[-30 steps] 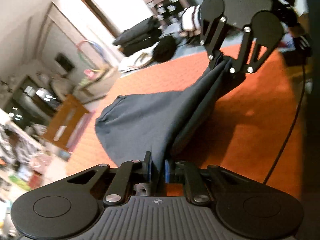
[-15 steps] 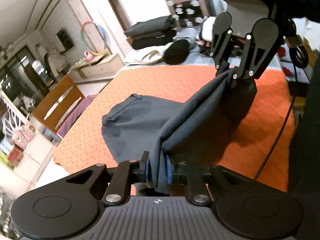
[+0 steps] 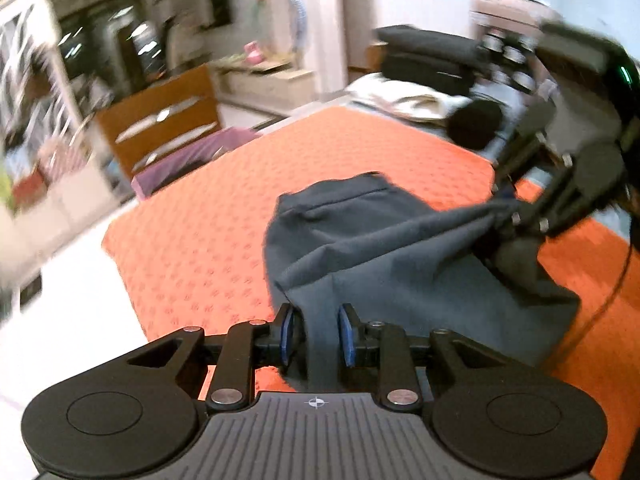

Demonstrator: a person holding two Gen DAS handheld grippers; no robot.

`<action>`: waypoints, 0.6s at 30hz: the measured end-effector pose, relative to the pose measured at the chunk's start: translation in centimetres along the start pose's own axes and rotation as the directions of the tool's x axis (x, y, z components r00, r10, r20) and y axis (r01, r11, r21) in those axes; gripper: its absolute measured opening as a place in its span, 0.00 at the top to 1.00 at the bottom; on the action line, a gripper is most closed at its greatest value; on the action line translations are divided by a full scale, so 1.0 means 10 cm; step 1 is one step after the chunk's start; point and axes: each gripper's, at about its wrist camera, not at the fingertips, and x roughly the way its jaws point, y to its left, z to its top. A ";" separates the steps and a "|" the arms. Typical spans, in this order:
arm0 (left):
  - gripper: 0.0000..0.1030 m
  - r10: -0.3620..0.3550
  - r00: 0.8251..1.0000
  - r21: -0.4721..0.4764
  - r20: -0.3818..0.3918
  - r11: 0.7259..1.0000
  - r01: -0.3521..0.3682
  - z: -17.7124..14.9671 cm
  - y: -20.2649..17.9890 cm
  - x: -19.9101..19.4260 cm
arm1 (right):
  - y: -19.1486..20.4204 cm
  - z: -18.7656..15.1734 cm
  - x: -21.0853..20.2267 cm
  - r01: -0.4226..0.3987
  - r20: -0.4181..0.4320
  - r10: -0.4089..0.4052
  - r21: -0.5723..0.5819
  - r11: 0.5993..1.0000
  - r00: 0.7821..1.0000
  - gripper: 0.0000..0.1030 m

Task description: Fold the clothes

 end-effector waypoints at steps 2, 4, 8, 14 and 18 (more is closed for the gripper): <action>0.69 -0.047 0.999 -0.127 0.008 0.991 0.048 -0.05 0.18 0.01 | -0.09 -0.02 0.15 0.040 0.017 -0.040 0.019 0.999 0.999 0.63; 0.56 -0.113 0.993 -0.270 0.029 0.956 0.117 -0.12 0.37 -0.04 | -0.12 -0.07 0.18 0.084 0.040 -0.087 0.055 0.995 0.995 0.49; 0.44 -0.115 0.990 -0.421 0.077 0.897 0.137 -0.42 0.52 -0.23 | -0.10 -0.19 -0.03 0.133 0.118 -0.148 0.130 0.983 0.982 0.38; 0.43 -0.120 0.992 -0.584 0.028 0.804 0.113 -0.84 0.57 -0.13 | 0.02 -0.50 -0.47 0.100 0.194 -0.158 0.281 0.955 0.968 0.28; 0.43 -0.150 0.988 -0.683 0.045 0.716 0.140 -0.97 0.55 0.03 | 0.08 -0.80 -0.41 0.020 0.175 -0.102 0.417 0.908 0.979 0.25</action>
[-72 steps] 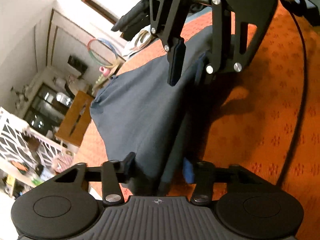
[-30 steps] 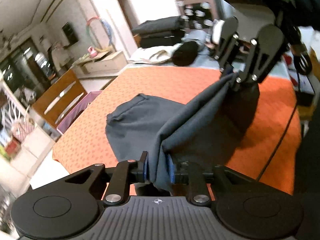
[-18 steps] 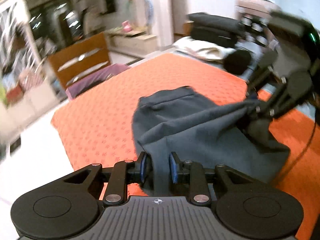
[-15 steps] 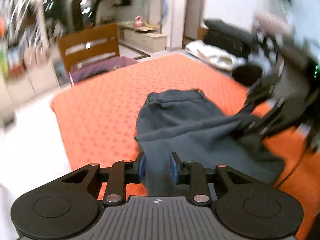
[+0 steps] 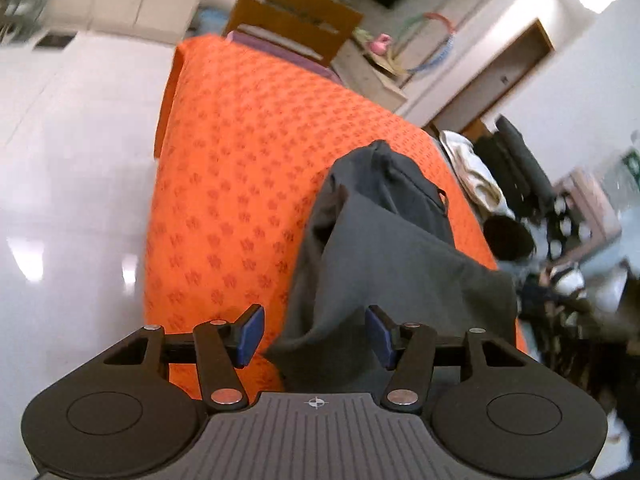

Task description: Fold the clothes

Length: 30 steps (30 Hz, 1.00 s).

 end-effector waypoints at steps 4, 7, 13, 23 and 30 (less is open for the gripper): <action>0.81 -0.001 1.000 -0.070 -0.009 0.998 0.001 -0.06 -0.01 0.11 | -0.08 -0.27 0.15 -0.034 -0.044 0.041 0.152 0.988 0.998 0.62; 0.90 0.040 0.999 -0.045 0.015 0.998 -0.040 -0.09 -0.14 0.05 | -0.11 -0.31 0.20 -0.044 -0.016 0.048 0.230 0.972 0.999 0.85; 0.81 0.093 0.995 -0.109 0.021 0.990 -0.090 -0.16 -0.09 0.07 | -0.17 -0.31 0.26 -0.007 0.000 0.007 0.257 0.966 1.000 0.73; 0.47 0.031 0.997 -0.149 0.074 0.989 -0.019 -0.18 -0.03 -0.02 | -0.25 -0.34 0.17 0.018 0.006 -0.020 0.251 0.968 1.000 0.45; 0.46 0.011 0.999 -0.128 0.050 0.992 -0.004 -0.37 -0.05 -0.08 | -0.06 -0.47 0.14 -0.041 -0.011 0.044 0.191 0.981 0.999 0.42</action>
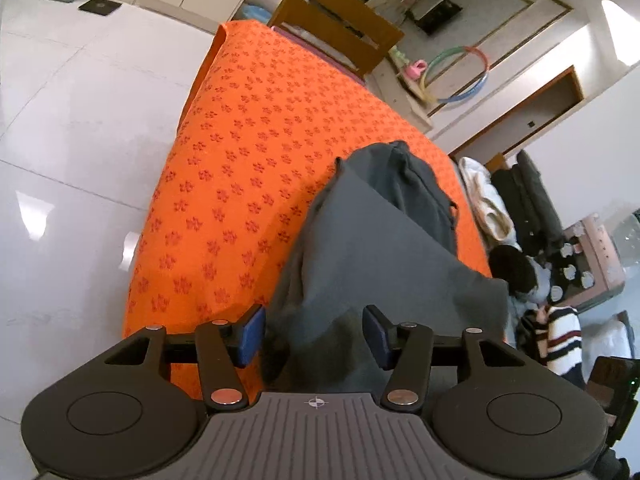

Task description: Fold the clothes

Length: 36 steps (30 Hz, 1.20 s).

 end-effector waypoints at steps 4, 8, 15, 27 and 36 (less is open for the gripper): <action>0.52 0.002 0.999 0.042 -0.033 0.999 0.000 -0.16 0.00 -0.01 | 0.08 -0.19 -0.03 -0.016 -0.008 0.015 -0.096 0.995 1.000 0.42; 0.58 0.038 0.999 0.127 -0.031 0.991 -0.034 -0.21 -0.11 0.09 | 0.10 -0.25 0.04 0.000 0.023 0.004 -0.155 0.988 1.000 0.49; 0.67 0.043 0.999 0.170 0.011 0.984 -0.044 -0.12 -0.15 0.19 | 0.13 -0.37 0.05 -0.002 0.047 0.014 -0.249 0.968 0.999 0.41; 0.90 0.006 0.998 0.176 0.058 0.984 -0.016 -0.28 -0.22 -0.12 | 0.39 -0.51 -0.19 0.074 0.118 -0.033 -0.370 0.926 0.992 0.75; 0.90 -0.054 0.994 0.088 -0.091 0.994 0.062 -0.46 -0.35 -0.90 | 0.64 -0.61 -0.96 -0.101 -0.016 0.101 -0.292 0.951 0.995 0.76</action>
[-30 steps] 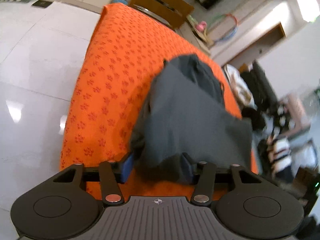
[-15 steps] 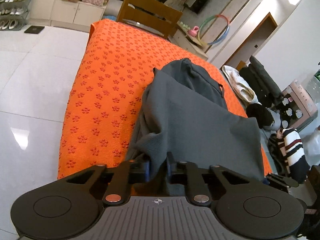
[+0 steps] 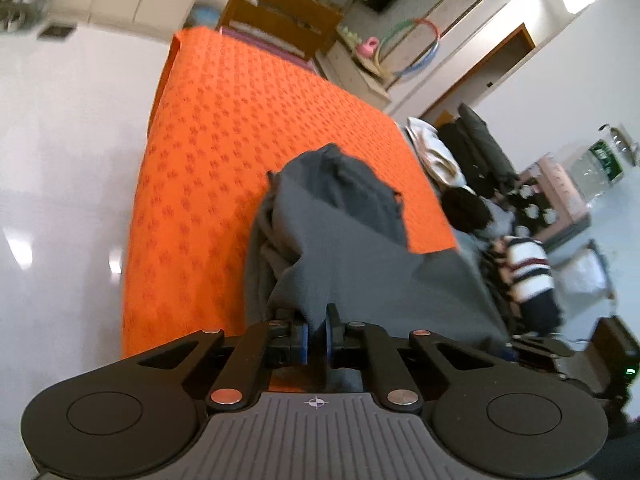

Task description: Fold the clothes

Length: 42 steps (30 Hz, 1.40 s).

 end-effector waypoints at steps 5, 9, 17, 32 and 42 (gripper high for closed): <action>0.90 0.008 0.997 -0.124 -0.071 0.992 -0.017 0.15 -0.13 -0.13 | -0.09 0.20 -0.20 -0.053 -0.049 0.060 0.134 0.990 0.997 0.76; 0.90 0.013 0.998 -0.198 -0.054 0.980 -0.024 0.48 -0.12 0.00 | -0.32 0.47 -0.24 -0.070 0.000 0.072 0.234 0.970 0.997 0.76; 0.89 0.053 0.998 -0.236 -0.020 0.970 -0.056 1.17 -0.10 0.44 | -0.75 1.11 -0.06 -0.018 0.107 -0.015 0.295 0.955 0.994 0.76; 0.33 0.074 0.997 -0.183 -0.025 0.980 -0.077 1.91 0.29 0.75 | -0.82 1.77 0.69 0.434 0.134 -0.457 0.171 0.885 0.879 0.44; 0.30 0.079 0.997 0.293 -0.020 0.954 -0.069 2.00 0.29 0.31 | 0.13 1.56 0.48 0.556 0.095 -0.615 0.335 0.761 0.783 0.32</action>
